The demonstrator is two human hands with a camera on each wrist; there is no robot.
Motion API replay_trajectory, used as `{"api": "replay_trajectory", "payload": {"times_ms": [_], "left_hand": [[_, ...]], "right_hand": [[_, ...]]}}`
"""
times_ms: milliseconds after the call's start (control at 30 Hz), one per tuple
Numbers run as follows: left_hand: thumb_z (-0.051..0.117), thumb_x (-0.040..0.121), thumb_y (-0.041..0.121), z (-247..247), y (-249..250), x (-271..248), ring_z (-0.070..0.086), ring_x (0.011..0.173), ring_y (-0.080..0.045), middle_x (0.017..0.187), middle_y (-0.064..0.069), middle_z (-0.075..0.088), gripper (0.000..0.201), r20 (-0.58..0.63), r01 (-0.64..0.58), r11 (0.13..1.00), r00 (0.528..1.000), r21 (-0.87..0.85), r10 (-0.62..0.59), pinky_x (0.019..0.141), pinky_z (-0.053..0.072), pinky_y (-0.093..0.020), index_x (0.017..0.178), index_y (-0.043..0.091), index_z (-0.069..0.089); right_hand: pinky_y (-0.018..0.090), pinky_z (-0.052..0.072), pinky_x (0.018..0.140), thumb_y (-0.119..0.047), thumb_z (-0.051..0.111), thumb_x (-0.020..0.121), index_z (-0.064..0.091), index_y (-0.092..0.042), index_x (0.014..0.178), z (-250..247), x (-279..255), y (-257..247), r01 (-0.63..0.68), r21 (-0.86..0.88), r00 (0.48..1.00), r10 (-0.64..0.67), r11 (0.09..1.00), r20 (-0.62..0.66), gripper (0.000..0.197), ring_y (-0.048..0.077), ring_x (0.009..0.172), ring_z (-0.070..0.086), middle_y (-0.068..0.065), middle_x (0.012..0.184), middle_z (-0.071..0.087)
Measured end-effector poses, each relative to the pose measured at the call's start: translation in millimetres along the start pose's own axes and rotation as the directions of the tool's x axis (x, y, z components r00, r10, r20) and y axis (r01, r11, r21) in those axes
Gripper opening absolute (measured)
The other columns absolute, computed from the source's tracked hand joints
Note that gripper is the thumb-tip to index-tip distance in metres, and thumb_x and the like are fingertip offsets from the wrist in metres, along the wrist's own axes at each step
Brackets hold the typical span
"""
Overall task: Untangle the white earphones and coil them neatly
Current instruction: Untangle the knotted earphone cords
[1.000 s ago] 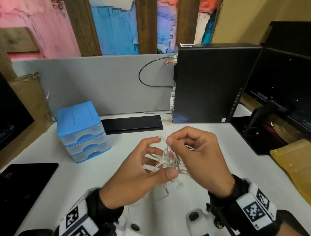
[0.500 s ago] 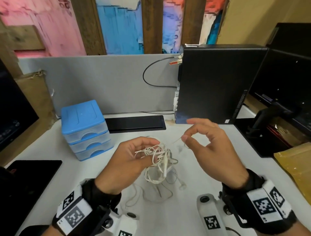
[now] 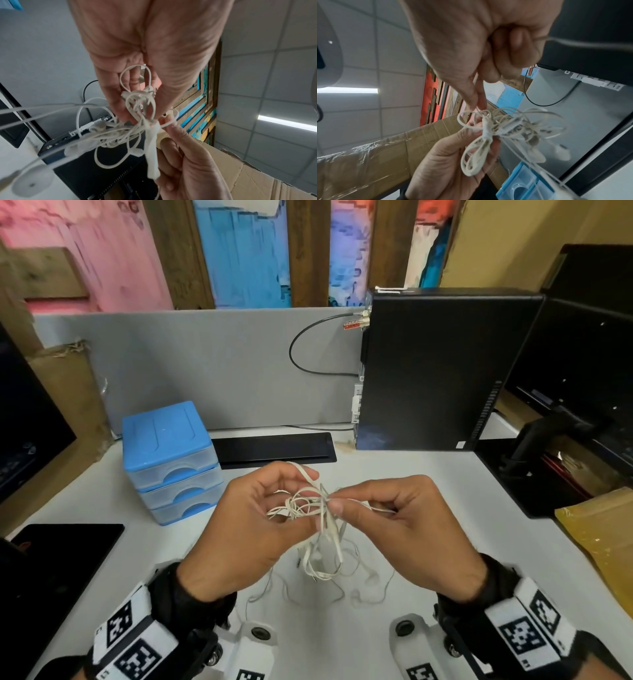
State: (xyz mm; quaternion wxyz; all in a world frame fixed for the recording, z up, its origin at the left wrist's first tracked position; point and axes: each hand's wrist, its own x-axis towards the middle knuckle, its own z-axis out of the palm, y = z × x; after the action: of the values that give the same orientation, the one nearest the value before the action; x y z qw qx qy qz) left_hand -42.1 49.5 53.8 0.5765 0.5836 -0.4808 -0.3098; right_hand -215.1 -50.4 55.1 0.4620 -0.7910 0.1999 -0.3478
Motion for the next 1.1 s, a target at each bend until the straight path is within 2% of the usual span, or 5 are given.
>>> {"api": "replay_trajectory", "payload": {"times_ms": [133,433,667,867,1100], "left_hand": [[0.083,0.070,-0.007,1.9,-1.3,-0.6,0.073,0.087,-0.022,0.092,-0.006,0.073,0.044,0.012,-0.011,1.000,1.000,0.022,0.010,0.073,0.060,-0.031,0.102,0.020,0.070],[0.083,0.074,0.009,12.6,10.8,-14.0,0.071,0.093,-0.013,0.097,0.012,0.069,0.042,-0.061,-0.157,0.923,0.980,0.352,0.190,0.079,0.059,-0.031,0.103,0.033,0.066],[0.084,0.074,0.008,9.8,17.8,-17.8,0.071,0.089,-0.013,0.089,0.009,0.069,0.053,-0.022,-0.160,0.942,0.984,0.294,0.174,0.076,0.060,-0.029,0.109,0.041,0.063],[0.080,0.077,0.006,13.1,11.1,-16.3,0.072,0.098,-0.019,0.109,0.007,0.071,0.061,0.043,-0.206,0.959,0.979,0.196,0.202,0.086,0.058,-0.032,0.125,0.036,0.058],[0.052,0.081,0.012,12.0,10.5,-14.0,0.065,0.107,-0.029,0.115,-0.002,0.070,0.033,-0.057,-0.298,0.954,0.953,-0.001,0.298,0.085,0.049,-0.027,0.109,0.027,0.063]], "right_hand": [[0.016,0.052,0.070,-0.021,0.074,0.088,0.082,-0.019,0.095,3.2,-2.4,-1.5,0.036,-0.021,0.998,-0.037,0.999,-0.044,0.010,-0.002,0.075,0.071,-0.015,0.087,0.078],[0.030,0.042,0.048,-0.024,0.065,0.093,0.078,-0.026,0.095,5.6,-4.5,6.9,0.290,-0.473,0.945,-0.326,0.832,0.005,0.013,0.009,0.049,0.039,-0.011,0.056,0.051],[0.034,0.050,0.054,-0.013,0.071,0.085,0.075,-0.016,0.088,13.8,-5.3,11.7,0.440,-0.601,0.859,-0.508,0.667,0.066,0.006,0.015,0.073,0.059,0.001,0.110,0.069],[0.023,0.052,0.058,-0.003,0.071,0.086,0.076,-0.010,0.086,12.6,5.5,19.3,0.124,0.043,0.991,-0.122,0.991,-0.046,0.009,0.020,0.069,0.069,0.000,0.087,0.076],[0.021,0.034,0.045,-0.004,0.064,0.074,0.067,-0.002,0.085,1.9,14.2,12.6,-0.227,0.710,0.954,0.298,0.667,0.025,0.012,0.021,0.056,0.059,0.014,0.081,0.072]]}}
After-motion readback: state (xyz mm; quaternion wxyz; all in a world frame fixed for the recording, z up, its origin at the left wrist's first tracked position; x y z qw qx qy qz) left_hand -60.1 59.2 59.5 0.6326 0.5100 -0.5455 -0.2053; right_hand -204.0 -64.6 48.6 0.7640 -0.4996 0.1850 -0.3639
